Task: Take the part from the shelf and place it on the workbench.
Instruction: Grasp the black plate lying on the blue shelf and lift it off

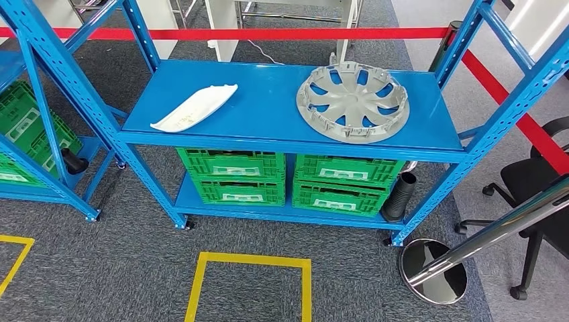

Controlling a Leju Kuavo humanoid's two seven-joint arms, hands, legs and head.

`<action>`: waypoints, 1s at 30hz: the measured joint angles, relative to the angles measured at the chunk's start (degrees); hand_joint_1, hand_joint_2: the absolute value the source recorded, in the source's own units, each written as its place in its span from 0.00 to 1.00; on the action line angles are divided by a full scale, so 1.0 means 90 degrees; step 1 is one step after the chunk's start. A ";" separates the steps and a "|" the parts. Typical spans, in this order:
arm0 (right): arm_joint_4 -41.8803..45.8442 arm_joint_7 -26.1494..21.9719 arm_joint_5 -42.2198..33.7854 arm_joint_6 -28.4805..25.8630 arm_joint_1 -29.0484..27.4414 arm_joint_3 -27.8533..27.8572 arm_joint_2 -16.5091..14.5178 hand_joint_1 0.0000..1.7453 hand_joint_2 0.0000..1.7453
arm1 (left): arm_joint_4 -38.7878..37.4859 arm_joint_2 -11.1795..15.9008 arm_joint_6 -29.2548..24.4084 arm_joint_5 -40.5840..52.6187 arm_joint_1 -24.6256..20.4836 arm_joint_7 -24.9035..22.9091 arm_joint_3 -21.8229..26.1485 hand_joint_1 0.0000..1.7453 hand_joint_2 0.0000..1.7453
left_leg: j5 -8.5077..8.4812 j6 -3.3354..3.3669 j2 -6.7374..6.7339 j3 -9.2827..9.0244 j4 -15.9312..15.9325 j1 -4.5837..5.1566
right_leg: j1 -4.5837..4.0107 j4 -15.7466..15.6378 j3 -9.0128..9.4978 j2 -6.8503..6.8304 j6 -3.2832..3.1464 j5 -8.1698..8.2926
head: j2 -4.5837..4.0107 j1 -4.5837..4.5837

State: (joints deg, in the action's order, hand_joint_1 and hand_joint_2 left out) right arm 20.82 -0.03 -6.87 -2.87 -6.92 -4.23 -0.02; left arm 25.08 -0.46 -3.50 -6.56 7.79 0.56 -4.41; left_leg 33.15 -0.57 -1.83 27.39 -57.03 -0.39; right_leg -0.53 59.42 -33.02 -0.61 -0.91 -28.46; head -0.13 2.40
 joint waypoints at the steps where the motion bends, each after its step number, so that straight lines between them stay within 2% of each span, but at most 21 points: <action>1: 0.0002 -0.0001 -0.0118 -0.0047 0.0019 -0.0072 -0.0001 0.00 0.00 | -0.0006 -0.0007 -0.0062 -0.0106 -0.0021 0.0013 -0.0080 0.00 0.00 | 0.0000 0.0000 0.0000 0.0000 0.0000 0.0002 | 0.0002 0.0000 0.0001 0.0000 0.0001 0.0001 | 0.0000 0.0001; 19: 0.0007 -0.0012 -0.2109 -0.1023 0.0456 -0.1881 -0.0006 0.00 0.00 | -0.0083 -0.0055 -0.1169 -0.1974 -0.0478 0.0246 -0.2015 0.00 0.00 | 0.0002 0.0004 0.0000 0.0000 -0.0003 0.0025 | 0.0023 -0.0011 0.0004 0.0001 0.0011 0.0007 | 0.0000 0.0001; 23: -0.0003 -0.0054 -0.2403 -0.1337 0.0656 -0.2368 0.0100 0.00 1.00 | -0.0094 -0.0055 -0.1384 -0.2344 -0.0606 0.0288 -0.2547 0.00 0.00 | 0.0002 0.0004 0.0000 0.0000 -0.0003 0.0026 | 0.0025 -0.0012 0.0004 0.0001 0.0013 0.0008 | 0.0000 0.0001; 30: -0.0155 -0.0162 -0.2699 -0.1853 0.1267 -0.3217 0.0459 0.00 1.00 | -0.0134 -0.0055 -0.1696 -0.2908 -0.0816 0.0358 -0.3387 0.00 0.00 | 0.0001 0.0005 0.0000 0.0000 -0.0005 0.0032 | 0.0030 -0.0012 0.0005 0.0002 0.0021 0.0013 | 0.0000 0.0001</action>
State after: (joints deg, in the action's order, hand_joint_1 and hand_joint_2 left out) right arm 19.43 -1.49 -31.16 -19.55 4.48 -33.18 4.11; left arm 23.87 -0.96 -18.76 -32.74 0.44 3.78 -34.89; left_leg 33.17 -0.53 -1.83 27.40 -57.08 -0.11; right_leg -0.26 59.31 -32.98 -0.60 -0.73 -28.34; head -0.13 2.40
